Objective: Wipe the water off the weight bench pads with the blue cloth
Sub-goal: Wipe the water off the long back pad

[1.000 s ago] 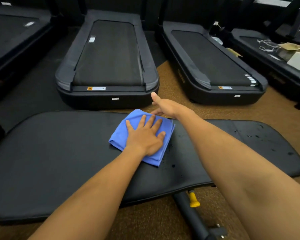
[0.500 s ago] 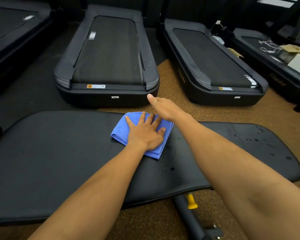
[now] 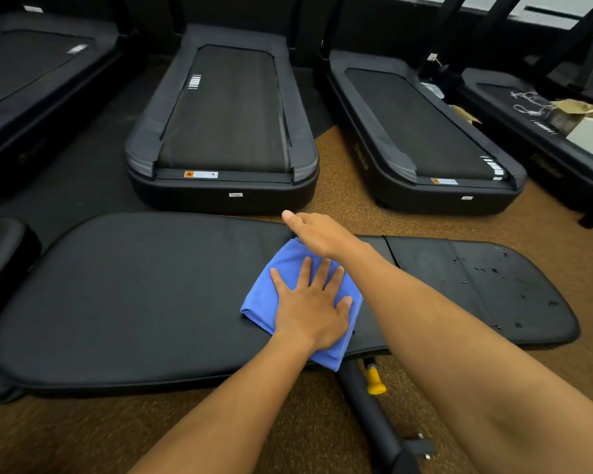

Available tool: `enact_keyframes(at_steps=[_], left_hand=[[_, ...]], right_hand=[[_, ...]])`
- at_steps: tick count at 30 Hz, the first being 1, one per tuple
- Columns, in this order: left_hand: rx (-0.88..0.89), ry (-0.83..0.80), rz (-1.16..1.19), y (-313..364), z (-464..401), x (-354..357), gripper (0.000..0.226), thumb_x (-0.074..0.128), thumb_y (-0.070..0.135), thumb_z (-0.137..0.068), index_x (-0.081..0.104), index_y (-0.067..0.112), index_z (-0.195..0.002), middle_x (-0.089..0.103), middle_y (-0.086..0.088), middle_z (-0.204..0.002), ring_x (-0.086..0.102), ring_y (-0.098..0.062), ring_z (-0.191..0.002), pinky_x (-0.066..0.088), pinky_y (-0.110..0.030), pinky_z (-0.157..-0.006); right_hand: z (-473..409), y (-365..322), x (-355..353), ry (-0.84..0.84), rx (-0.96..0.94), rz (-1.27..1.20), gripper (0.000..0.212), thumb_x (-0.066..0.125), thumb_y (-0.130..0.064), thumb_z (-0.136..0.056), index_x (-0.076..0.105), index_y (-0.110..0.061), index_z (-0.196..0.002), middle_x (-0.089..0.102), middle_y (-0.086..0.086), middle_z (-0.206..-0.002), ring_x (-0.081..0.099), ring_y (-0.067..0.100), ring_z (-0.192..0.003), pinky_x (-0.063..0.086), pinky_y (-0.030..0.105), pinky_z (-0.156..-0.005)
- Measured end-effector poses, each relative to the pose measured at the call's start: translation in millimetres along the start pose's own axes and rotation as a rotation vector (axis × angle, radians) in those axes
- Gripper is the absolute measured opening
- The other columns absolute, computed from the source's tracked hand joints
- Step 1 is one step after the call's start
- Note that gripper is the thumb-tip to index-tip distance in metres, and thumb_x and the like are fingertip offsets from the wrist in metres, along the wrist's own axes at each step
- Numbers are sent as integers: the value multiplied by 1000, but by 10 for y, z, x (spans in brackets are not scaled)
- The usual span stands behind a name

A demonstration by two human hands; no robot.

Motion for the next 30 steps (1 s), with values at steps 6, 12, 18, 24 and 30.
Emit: enact_keyframes(at_steps=[6,12,18,24,30], left_hand=[[-14,19,10,213,276,51,83,-11,54,-83,5,28,-161,0,4,-169,-15,-25,-154,-19,-74,-106],[17,-49,18,329,467,10,60,20,44,-103,11,29,-161,7,2,-169,-8,-28,-154,-21,-74,-106],[-17,165,637,-118,467,-478,45,36,19,-85,69,25,-115,69,2,-123,58,-22,-117,39,-44,-106],[-201,330,781,-627,316,-550,36,35,24,-105,67,10,-112,66,-5,-120,56,-23,-115,38,-34,-96],[-212,319,795,-857,263,-524,41,30,39,-105,60,11,-105,62,-3,-112,54,-19,-103,38,-35,-89]], right_hand=[[356,71,201,37,-45,-9,50,36,-53,-105,61,-23,-136,63,1,-135,56,19,-123,42,33,-96],[670,202,365,100,-63,-90,44,40,-49,-105,65,-22,-129,68,-2,-123,60,15,-114,46,34,-97],[980,362,390,490,-98,-305,28,46,-30,-105,59,-22,-82,59,-10,-77,55,2,-75,39,28,-75],[1212,269,1073,224,-76,350,94,19,-86,-80,47,-25,-145,35,5,-160,24,28,-150,9,62,-119],[1184,306,1100,204,27,477,93,20,-84,-86,9,-30,-161,-6,-1,-170,-12,23,-156,-12,68,-115]])
Point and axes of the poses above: each hand's wrist, its own z-axis away from the middle knuckle, its own x-axis out of the palm, y = z × x, the point moved 3 cm from there along -z, towards the middle knuckle
